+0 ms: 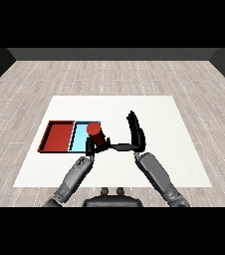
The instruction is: Pick the red can and put it in the red box
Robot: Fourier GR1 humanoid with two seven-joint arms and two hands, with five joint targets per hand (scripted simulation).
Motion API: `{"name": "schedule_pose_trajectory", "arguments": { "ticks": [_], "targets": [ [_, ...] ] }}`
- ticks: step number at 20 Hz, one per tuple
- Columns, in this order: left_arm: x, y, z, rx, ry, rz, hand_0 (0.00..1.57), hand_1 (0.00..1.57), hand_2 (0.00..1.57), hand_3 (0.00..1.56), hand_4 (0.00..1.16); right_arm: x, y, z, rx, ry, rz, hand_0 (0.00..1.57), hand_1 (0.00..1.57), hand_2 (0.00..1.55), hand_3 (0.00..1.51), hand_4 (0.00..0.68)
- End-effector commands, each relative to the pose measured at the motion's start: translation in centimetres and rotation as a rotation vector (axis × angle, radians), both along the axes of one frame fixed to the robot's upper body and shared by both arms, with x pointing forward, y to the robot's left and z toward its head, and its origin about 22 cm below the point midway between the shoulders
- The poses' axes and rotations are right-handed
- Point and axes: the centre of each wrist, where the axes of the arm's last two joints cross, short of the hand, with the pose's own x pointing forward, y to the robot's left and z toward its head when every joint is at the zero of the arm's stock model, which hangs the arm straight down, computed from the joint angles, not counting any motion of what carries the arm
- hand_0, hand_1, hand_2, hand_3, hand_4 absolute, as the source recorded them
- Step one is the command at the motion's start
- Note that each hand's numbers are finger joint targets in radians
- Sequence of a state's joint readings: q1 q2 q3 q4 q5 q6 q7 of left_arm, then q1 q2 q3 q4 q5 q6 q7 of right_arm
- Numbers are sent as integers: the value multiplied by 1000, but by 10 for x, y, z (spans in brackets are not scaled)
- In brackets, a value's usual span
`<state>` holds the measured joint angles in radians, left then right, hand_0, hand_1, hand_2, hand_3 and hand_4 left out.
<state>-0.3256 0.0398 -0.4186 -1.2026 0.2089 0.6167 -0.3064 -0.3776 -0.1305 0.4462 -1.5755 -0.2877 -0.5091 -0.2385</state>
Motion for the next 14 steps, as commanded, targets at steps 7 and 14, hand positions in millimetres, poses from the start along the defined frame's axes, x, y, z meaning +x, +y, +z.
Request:
{"name": "schedule_pose_trajectory", "arguments": {
  "ticks": [7,14],
  "targets": [
    [32,107,37,237,-74,192,1571,1571,1564,1467,1123,-48,-101,-35,-17,35,-183,0,0,0,0,0],
    [29,192,25,349,51,313,1571,1571,1555,1462,1091,-43,-125,-38,-81,94,-245,0,0,0,0,0]
  ]
}}
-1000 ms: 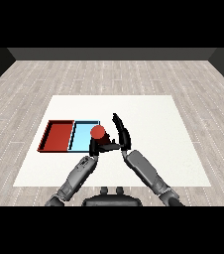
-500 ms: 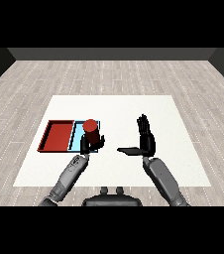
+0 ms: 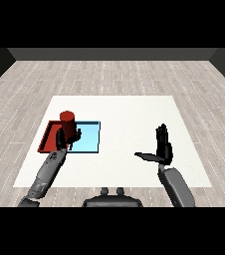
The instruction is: Pick the red can and put it in the red box
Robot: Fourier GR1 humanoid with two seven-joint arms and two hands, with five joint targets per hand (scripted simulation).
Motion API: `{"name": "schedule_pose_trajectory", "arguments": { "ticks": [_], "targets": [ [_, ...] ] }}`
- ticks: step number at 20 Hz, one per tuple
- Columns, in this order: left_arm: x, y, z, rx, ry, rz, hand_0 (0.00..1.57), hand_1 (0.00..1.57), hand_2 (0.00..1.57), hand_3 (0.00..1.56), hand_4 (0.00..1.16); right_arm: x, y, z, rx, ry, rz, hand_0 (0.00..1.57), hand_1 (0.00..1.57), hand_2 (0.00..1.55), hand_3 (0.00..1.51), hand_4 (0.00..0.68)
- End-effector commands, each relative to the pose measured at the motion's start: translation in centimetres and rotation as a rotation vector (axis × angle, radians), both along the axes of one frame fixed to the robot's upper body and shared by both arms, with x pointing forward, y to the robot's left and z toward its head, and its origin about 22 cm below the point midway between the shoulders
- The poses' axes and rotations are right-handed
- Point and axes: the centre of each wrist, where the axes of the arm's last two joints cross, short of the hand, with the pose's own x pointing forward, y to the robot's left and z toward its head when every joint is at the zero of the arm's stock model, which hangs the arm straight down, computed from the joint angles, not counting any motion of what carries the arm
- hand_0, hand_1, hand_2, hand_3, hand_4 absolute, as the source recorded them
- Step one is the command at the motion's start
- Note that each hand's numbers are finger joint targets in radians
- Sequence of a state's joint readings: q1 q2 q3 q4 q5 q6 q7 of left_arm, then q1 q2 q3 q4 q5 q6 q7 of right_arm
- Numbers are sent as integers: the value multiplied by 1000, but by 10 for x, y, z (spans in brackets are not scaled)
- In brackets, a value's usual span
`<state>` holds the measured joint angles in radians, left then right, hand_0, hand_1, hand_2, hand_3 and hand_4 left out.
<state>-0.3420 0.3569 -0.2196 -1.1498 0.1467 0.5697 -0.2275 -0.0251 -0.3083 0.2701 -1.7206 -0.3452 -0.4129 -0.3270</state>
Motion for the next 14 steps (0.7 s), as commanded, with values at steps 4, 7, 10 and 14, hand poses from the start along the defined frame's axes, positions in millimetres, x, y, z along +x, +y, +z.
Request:
{"name": "schedule_pose_trajectory", "arguments": {
  "ticks": [4,7,10,14],
  "targets": [
    [17,71,-13,74,136,121,1571,1571,1567,1498,1115,2,-36,-16,-59,56,-83,0,0,0,0,0],
    [37,79,-10,110,209,177,1571,1571,1555,1472,1097,2,-29,-11,-50,95,-98,0,0,0,0,0],
    [46,95,-10,117,273,200,1571,1571,1565,1473,1079,26,-39,-10,-78,96,-111,0,0,0,0,0],
    [41,91,-37,153,358,248,1571,1571,1558,1497,1046,26,-36,-36,-57,115,-102,0,0,0,0,0]
  ]
}}
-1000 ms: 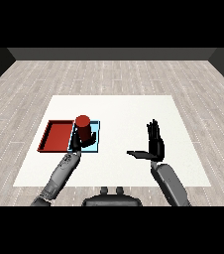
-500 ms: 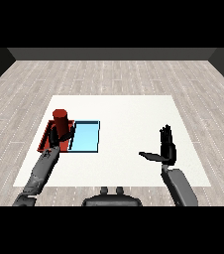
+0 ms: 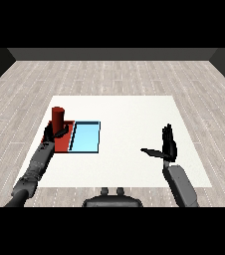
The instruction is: Pick the red can and put it in the red box
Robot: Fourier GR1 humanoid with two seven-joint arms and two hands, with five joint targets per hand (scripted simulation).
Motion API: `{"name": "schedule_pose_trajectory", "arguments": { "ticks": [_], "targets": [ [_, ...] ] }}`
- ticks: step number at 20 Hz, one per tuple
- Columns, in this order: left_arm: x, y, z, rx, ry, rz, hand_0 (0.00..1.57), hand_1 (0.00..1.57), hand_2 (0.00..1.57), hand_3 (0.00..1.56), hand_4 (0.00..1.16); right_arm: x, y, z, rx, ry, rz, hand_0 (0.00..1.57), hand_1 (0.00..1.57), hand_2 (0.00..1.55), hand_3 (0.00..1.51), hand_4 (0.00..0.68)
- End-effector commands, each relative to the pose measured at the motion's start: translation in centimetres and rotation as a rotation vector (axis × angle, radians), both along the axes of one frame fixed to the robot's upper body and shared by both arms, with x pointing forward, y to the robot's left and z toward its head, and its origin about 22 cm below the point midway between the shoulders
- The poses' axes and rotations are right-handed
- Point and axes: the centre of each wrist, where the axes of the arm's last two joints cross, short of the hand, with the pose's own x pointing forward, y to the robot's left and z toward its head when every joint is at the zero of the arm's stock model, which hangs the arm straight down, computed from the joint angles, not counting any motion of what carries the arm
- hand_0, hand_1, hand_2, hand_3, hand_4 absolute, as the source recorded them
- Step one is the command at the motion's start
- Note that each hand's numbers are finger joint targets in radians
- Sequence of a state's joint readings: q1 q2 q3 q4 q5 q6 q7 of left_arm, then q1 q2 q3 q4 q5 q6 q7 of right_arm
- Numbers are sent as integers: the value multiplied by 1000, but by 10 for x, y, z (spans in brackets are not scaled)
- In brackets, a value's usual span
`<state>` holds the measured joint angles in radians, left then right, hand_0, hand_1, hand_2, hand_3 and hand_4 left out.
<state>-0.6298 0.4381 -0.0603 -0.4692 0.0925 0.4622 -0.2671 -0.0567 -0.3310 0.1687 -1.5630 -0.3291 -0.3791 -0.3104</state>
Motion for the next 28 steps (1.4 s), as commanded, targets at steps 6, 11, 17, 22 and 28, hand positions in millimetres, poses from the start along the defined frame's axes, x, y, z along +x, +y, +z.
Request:
{"name": "schedule_pose_trajectory", "arguments": {
  "ticks": [6,11,17,22,28],
  "targets": [
    [-9,-9,-38,50,307,161,650,650,700,0,644,12,-9,-25,38,28,-23,0,0,0,0,0],
    [-32,23,-48,-52,404,272,913,913,910,147,711,20,4,-23,42,7,-17,0,0,0,0,0],
    [-36,42,-40,-134,491,220,0,0,0,0,0,32,7,-17,48,-10,-6,0,0,0,0,0],
    [-29,37,-35,-69,487,221,0,0,0,0,0,26,-8,-10,47,-9,-4,0,0,0,0,0],
    [-13,42,-12,-83,202,162,0,0,0,0,0,20,3,-28,78,-26,19,0,0,0,0,0]
  ]
}}
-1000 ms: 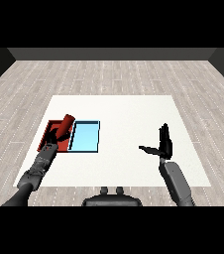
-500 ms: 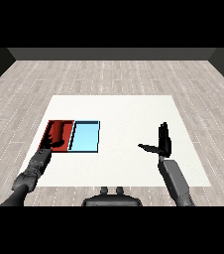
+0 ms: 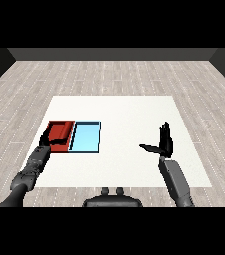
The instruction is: Pick the red can and put it in the red box
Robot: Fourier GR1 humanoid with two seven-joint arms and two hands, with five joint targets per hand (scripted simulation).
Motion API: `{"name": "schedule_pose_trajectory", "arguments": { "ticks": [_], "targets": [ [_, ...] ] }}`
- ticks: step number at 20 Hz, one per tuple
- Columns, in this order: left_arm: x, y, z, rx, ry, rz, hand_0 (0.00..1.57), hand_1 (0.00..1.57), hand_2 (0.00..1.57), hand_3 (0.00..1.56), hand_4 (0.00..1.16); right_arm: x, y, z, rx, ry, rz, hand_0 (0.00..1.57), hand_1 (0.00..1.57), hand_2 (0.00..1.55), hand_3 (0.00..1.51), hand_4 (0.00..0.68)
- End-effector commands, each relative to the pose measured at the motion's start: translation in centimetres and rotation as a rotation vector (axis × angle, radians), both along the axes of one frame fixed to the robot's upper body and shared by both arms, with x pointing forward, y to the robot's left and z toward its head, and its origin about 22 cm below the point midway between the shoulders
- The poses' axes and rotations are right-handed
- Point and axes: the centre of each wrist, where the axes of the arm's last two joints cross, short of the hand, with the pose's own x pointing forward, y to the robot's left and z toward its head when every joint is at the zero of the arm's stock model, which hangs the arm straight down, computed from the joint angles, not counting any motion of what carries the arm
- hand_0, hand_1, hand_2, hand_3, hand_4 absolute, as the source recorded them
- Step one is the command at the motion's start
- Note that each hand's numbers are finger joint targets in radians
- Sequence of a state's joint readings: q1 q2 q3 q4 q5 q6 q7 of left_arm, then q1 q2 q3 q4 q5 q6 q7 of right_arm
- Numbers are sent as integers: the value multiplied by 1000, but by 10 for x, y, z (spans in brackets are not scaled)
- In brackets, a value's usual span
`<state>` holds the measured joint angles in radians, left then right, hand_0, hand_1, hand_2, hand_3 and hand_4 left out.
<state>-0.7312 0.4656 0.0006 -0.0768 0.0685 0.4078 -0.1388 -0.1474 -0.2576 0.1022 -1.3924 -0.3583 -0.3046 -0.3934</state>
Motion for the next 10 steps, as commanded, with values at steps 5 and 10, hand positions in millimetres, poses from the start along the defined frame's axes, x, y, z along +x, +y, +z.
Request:
{"name": "schedule_pose_trajectory", "arguments": {
  "ticks": [5,10],
  "targets": [
    [28,1,42,-140,-468,-151,1360,1360,1247,0,0,-2,7,10,5,-57,52,0,0,0,0,0],
    [32,-34,38,-251,-651,-341,0,0,0,0,0,-9,3,10,3,-63,109,0,0,0,0,0]
  ]
}}
